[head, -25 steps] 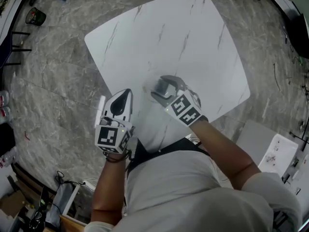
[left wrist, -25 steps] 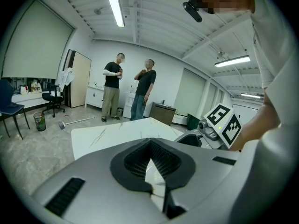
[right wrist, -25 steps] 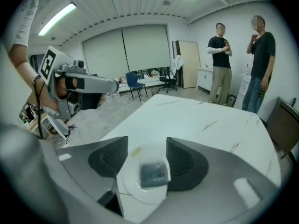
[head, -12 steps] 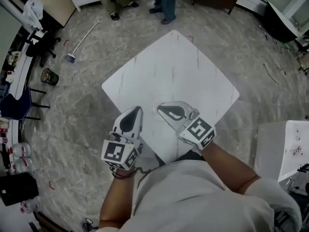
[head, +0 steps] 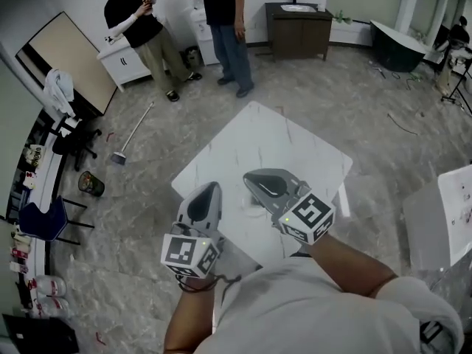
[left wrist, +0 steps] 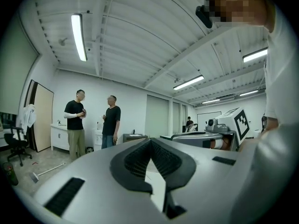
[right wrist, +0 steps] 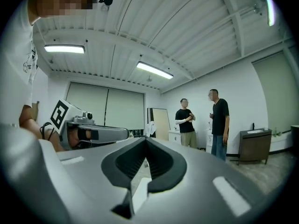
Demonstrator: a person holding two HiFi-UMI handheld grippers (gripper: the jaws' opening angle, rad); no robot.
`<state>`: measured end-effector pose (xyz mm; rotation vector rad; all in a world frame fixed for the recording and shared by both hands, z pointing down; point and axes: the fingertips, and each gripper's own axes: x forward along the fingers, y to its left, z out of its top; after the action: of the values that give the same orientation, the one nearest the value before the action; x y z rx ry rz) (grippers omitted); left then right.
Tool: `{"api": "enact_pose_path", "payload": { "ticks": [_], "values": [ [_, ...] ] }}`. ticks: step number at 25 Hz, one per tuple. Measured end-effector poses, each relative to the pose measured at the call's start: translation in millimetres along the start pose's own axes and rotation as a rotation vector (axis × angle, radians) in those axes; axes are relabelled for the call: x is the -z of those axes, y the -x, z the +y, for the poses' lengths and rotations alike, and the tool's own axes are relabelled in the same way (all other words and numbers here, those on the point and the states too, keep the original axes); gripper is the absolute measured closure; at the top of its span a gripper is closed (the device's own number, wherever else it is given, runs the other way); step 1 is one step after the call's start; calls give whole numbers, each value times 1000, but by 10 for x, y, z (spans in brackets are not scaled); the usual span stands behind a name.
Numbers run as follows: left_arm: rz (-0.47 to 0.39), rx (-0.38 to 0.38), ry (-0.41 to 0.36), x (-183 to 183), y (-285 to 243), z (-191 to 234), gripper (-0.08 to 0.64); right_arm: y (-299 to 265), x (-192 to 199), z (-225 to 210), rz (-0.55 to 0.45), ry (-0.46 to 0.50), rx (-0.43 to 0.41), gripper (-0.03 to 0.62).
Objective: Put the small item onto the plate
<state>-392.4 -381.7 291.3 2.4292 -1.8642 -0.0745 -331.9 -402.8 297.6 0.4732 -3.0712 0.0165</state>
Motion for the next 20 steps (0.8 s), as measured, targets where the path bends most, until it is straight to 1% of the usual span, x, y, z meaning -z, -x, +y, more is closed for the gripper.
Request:
{"api": "enact_pose_path", "payload": {
  "ticks": [4, 7, 10, 16, 20],
  "values": [
    [-33, 7, -29, -278, 106, -159, 555, 129, -276, 106, -28, 23, 21, 589],
    [-55, 3, -48, -382, 181, -214, 555, 165, -380, 162, -39, 35, 31, 589],
    [-65, -1, -48, -455, 204, -226, 555, 168, -479, 184, -43, 46, 36, 589],
    [-73, -12, -47, -467, 225, -296, 555, 241, -506, 217, -40, 63, 42, 589],
    [-84, -28, -52, -481, 222, -307, 555, 287, -526, 172, -45, 71, 62, 589]
  ]
}}
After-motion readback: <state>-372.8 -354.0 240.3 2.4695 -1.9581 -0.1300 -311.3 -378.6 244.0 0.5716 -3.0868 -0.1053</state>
